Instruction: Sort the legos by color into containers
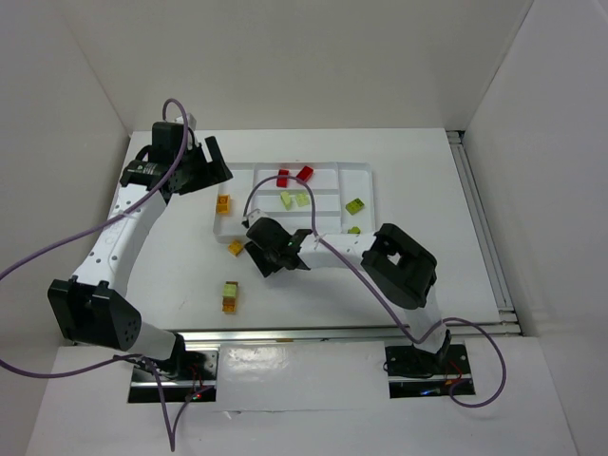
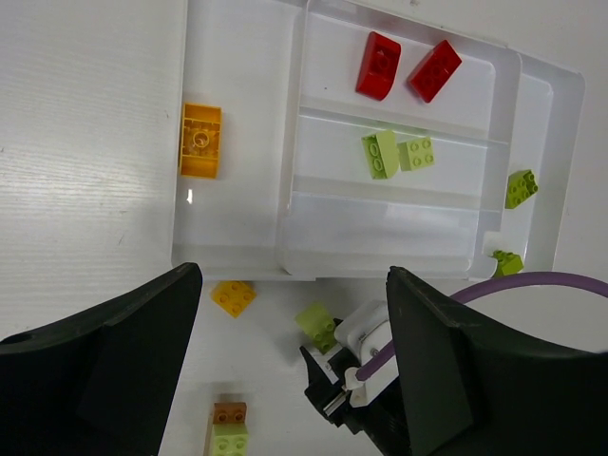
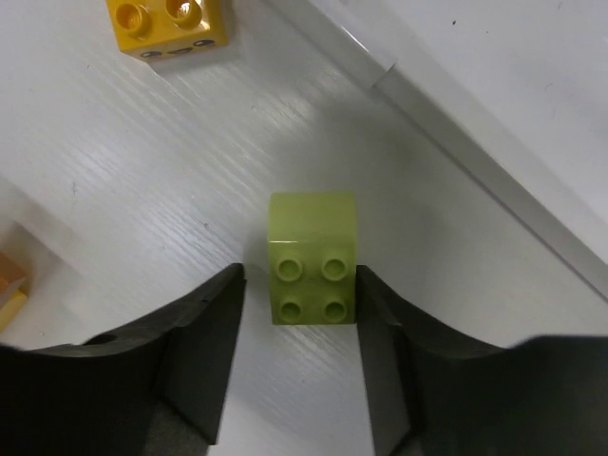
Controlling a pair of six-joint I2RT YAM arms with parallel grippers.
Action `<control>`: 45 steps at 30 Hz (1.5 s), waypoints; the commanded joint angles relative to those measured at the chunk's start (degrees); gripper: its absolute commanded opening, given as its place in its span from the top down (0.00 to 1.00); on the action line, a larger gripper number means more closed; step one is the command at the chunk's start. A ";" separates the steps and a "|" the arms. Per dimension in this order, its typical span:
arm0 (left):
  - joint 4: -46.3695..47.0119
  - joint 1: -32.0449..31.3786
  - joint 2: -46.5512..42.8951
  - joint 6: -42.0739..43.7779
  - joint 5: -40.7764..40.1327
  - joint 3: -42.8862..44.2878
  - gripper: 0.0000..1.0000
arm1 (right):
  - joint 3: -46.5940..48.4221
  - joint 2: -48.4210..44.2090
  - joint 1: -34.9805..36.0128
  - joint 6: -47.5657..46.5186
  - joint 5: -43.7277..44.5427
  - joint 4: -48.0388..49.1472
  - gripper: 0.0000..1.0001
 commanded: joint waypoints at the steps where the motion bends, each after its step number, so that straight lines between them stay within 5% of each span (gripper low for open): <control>1: -0.12 0.30 -0.36 1.00 0.43 1.24 0.11 | 2.34 0.25 -0.03 -0.51 0.16 2.83 0.46; 4: -0.65 0.30 -0.89 1.52 0.43 -0.24 0.11 | 2.35 -4.03 -0.03 0.10 0.16 2.03 0.61; 12: -1.79 -0.49 -5.37 1.00 -0.61 -8.06 0.11 | 1.11 -16.28 -6.61 4.85 7.27 -2.80 0.63; 19: -6.97 -5.15 -9.59 -3.92 -4.75 -15.89 0.11 | 11.47 -6.01 -20.05 6.08 5.17 -5.18 0.63; 27: -11.28 -15.34 -12.67 -13.84 -7.30 -26.07 0.12 | 19.74 3.84 -24.73 6.08 3.32 -8.25 0.63; 33: -11.81 -20.18 -10.74 -17.98 -9.05 -28.81 0.13 | 19.75 4.55 -25.35 6.08 3.32 -8.87 0.54; 38: -12.33 -21.68 -9.15 -19.30 -11.96 -29.95 0.14 | 17.11 1.92 -25.35 6.70 3.32 -8.16 0.22; 45: -11.73 -22.20 -7.22 -19.92 -13.10 -31.71 0.22 | 14.04 -4.49 -25.35 6.70 5.25 -7.64 0.21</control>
